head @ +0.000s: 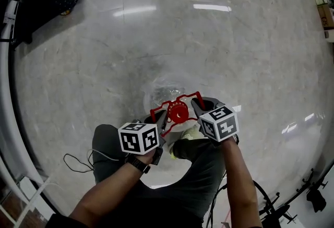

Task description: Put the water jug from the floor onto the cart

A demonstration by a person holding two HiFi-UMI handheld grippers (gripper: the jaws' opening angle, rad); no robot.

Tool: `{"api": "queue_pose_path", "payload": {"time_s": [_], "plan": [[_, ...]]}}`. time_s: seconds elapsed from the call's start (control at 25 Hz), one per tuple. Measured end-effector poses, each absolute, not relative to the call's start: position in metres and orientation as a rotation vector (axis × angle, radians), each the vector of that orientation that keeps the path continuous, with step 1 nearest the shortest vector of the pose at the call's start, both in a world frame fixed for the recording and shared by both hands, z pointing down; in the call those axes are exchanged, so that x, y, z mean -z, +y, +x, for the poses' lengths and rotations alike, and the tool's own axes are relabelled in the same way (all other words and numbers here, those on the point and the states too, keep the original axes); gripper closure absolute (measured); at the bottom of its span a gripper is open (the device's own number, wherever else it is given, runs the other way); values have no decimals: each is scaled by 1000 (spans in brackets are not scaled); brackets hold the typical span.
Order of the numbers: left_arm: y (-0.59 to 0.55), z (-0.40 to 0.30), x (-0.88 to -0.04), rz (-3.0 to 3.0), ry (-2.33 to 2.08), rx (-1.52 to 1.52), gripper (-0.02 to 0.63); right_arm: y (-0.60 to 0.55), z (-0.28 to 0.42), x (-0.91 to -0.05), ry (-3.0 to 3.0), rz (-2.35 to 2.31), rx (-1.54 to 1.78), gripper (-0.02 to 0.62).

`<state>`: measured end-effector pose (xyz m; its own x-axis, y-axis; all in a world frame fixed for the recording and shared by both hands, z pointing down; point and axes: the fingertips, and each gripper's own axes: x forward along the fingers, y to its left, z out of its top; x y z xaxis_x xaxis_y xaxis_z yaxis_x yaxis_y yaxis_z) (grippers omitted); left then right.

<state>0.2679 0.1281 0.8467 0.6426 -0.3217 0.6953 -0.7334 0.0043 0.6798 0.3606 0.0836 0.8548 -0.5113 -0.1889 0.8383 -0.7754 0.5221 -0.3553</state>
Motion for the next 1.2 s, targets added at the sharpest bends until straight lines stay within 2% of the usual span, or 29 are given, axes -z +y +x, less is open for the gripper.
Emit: {"api": "queue_pose_path", "payload": {"time_s": [0.28, 0.56, 0.84, 1.2], "plan": [[134, 267, -793, 1592, -876, -405, 604, 95, 345, -801, -1949, 751, -1021, 595], [132, 232, -657, 1568, -885, -373, 604, 94, 307, -659, -1954, 729, -1023, 595], [135, 150, -493, 1596, -894, -302, 604, 98, 223, -493, -2018, 729, -1025, 595], [108, 7, -394, 1670, -974, -201, 604, 77, 79, -402, -2151, 722, -1009, 595]]}}
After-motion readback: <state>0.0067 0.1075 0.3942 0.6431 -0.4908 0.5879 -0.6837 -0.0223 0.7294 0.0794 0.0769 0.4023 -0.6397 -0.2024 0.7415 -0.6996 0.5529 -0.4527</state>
